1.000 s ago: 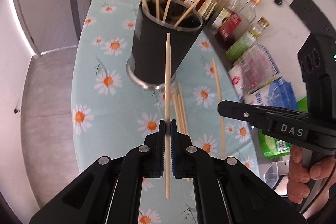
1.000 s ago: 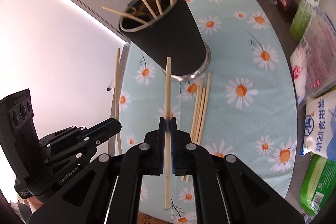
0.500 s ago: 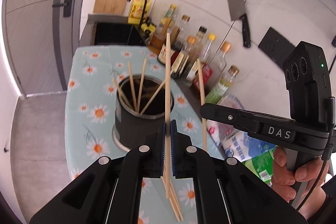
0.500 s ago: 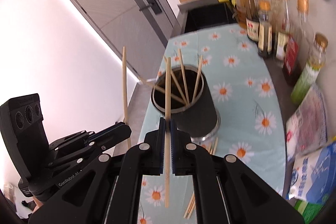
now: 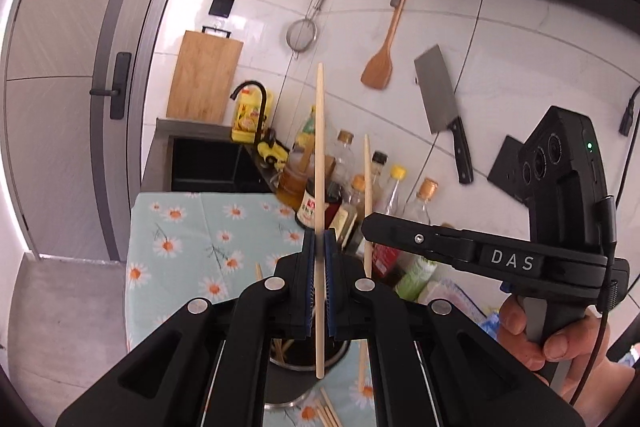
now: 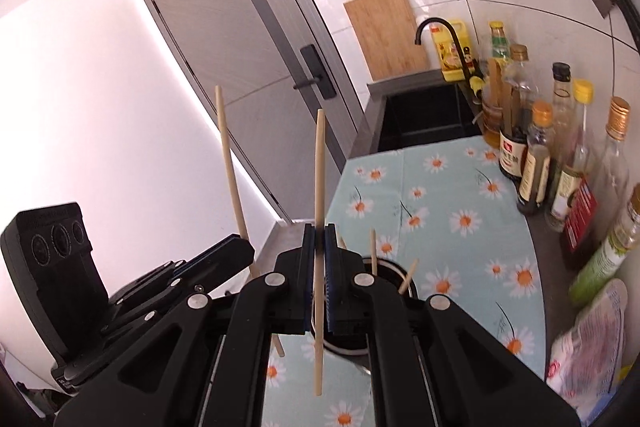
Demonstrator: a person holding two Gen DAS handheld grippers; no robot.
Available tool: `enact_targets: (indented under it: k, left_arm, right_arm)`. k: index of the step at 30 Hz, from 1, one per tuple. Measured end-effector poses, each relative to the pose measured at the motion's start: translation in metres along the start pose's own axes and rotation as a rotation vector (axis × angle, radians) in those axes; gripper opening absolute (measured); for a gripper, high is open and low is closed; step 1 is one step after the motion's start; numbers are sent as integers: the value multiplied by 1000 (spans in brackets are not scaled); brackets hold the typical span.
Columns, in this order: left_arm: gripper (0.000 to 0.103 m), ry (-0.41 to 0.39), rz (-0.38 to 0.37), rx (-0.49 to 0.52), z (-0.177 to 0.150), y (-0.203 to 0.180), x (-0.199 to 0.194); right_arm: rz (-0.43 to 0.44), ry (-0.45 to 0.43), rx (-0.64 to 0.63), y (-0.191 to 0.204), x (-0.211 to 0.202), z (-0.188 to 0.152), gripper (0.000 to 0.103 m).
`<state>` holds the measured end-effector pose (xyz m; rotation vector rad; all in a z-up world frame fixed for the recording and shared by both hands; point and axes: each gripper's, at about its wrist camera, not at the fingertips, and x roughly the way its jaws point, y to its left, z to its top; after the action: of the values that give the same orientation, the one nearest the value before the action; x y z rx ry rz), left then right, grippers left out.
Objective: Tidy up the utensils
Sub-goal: 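Lower the chopsticks into the holder and open both tools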
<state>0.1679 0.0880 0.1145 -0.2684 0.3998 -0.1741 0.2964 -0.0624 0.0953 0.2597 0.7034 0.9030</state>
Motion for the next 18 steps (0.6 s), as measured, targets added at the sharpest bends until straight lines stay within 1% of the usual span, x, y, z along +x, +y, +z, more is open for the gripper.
enact_targets:
  k: [3,5,7,10,13,14,15,16,17,18]
  left_arm:
    - [4,-46,-21,-18,5,8,2]
    - [4,-72,-37,-30,7,14,5]
    - [4,-79,-42,-37,9,17,11]
    - [4,-88,-57,-32,9,16,15]
    - [5,-82,-51,-11,7,11,21]
    - [5,-73,-50,-14,6,12,23]
    - [6,-63,-57,-17,6,13,26]
    - [12,-46,-58,-18,5,13,28]
    - [22,-46,-46,-18,5,14,28]
    - [25,-48,-44,-25,5,16,27]
  right_arm:
    - [3,-52,-8,-3,3,10,6]
    - [-11,-87,-8,-6,5,15,6]
    - [-29,-115,-14,-9,7,20,6]
    - [-45,-132,-24,-12,11,21,6]
    - [-57,-131,-46,-13,15,20,6]
    - [-71,-134,-53,-12,15,19,10]
    - [-83,-138,-53,-13,15,18,25]
    - [-89,-147,-46,-15,14,17,31]
    - [-88,-154,-37,-17,12,17,31]
    - [-87,-155,-28,-18,10,17,31]
